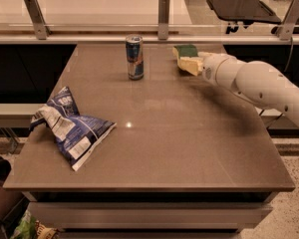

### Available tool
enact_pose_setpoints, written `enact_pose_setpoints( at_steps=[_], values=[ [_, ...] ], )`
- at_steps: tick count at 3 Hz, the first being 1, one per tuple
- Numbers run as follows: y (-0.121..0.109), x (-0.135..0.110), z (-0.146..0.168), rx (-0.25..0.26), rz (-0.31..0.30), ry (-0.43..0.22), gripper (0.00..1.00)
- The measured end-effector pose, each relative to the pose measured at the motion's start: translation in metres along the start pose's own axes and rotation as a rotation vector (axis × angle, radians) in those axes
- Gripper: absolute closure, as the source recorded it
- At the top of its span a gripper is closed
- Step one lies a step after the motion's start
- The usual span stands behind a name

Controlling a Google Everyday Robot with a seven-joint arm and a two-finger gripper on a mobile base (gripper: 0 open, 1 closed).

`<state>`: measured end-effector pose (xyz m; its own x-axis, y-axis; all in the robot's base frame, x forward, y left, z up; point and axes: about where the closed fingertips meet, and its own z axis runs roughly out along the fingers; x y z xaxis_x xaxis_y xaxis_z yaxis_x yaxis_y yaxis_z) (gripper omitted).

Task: Move sponge near blue chip bag

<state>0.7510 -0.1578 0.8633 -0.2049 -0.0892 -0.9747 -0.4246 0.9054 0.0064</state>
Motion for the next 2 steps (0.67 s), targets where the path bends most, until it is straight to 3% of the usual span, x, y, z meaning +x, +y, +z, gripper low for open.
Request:
enact_pose_setpoints(
  at_steps=[2],
  values=[
    [-0.0096, -0.0192, -0.0152, 0.021, -0.045, -0.001, 1.00]
  ],
)
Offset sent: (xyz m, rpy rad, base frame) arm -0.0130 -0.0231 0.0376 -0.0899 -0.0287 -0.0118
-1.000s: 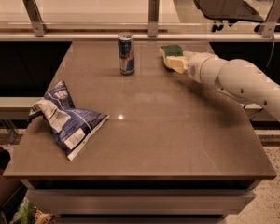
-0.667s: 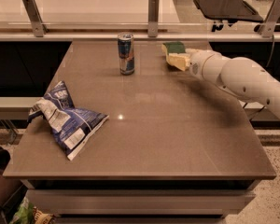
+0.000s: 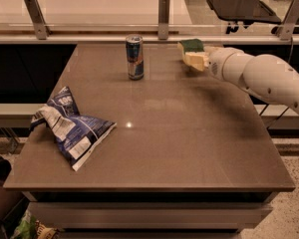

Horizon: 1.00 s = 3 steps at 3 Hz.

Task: Move sponge near blue chip bag

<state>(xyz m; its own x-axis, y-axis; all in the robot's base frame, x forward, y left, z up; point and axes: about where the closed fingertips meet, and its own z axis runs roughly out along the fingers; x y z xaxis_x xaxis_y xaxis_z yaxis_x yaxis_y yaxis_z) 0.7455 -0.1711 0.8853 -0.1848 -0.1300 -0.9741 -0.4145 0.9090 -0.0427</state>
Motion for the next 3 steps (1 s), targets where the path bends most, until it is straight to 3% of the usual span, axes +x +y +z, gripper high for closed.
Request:
enact_pose_setpoints(
  at_steps=[3],
  values=[
    [-0.001, -0.033, -0.045, 0.001, -0.087, 0.040, 1.00]
  ],
)
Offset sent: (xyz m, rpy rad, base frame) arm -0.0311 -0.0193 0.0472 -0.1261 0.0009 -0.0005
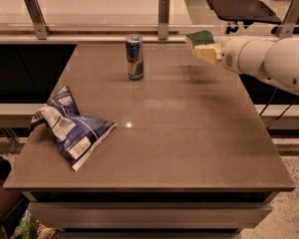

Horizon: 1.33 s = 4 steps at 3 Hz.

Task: Move sponge near blue chip bag

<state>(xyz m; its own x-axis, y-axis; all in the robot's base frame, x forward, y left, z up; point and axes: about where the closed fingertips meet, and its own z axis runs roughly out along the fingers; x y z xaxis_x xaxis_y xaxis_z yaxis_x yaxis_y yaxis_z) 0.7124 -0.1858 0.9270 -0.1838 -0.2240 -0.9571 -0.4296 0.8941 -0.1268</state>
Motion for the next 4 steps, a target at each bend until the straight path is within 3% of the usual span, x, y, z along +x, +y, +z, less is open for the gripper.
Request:
enact_pose_setpoints(
  at_steps=[2, 3, 4],
  values=[
    [0.010, -0.006, -0.051, -0.022, -0.014, 0.032, 1.00],
    [0.028, -0.010, -0.083, -0.063, -0.026, 0.053, 1.00],
    [0.055, -0.013, -0.110, -0.138, -0.038, 0.066, 1.00]
  ],
)
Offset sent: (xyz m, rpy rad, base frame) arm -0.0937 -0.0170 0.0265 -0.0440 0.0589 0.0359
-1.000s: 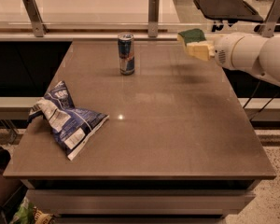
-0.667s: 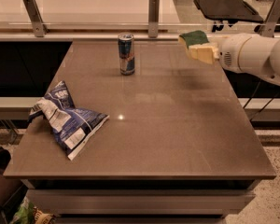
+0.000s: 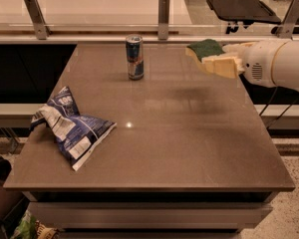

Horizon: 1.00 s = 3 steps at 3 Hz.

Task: Move sponge near blue chip bag

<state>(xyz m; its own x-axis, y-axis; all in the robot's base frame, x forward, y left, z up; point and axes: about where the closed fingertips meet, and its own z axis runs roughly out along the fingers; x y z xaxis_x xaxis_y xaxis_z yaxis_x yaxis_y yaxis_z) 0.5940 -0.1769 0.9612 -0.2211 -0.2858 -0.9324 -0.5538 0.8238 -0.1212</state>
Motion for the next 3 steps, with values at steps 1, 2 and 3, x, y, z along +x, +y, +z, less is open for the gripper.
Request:
enact_pose_setpoints(
  at_steps=[1, 2, 3],
  values=[
    [0.026, 0.001, -0.017, -0.060, -0.007, 0.001, 1.00],
    [0.052, 0.006, -0.026, -0.134, -0.008, 0.010, 1.00],
    [0.071, 0.008, -0.027, -0.204, -0.007, 0.014, 1.00]
  ],
)
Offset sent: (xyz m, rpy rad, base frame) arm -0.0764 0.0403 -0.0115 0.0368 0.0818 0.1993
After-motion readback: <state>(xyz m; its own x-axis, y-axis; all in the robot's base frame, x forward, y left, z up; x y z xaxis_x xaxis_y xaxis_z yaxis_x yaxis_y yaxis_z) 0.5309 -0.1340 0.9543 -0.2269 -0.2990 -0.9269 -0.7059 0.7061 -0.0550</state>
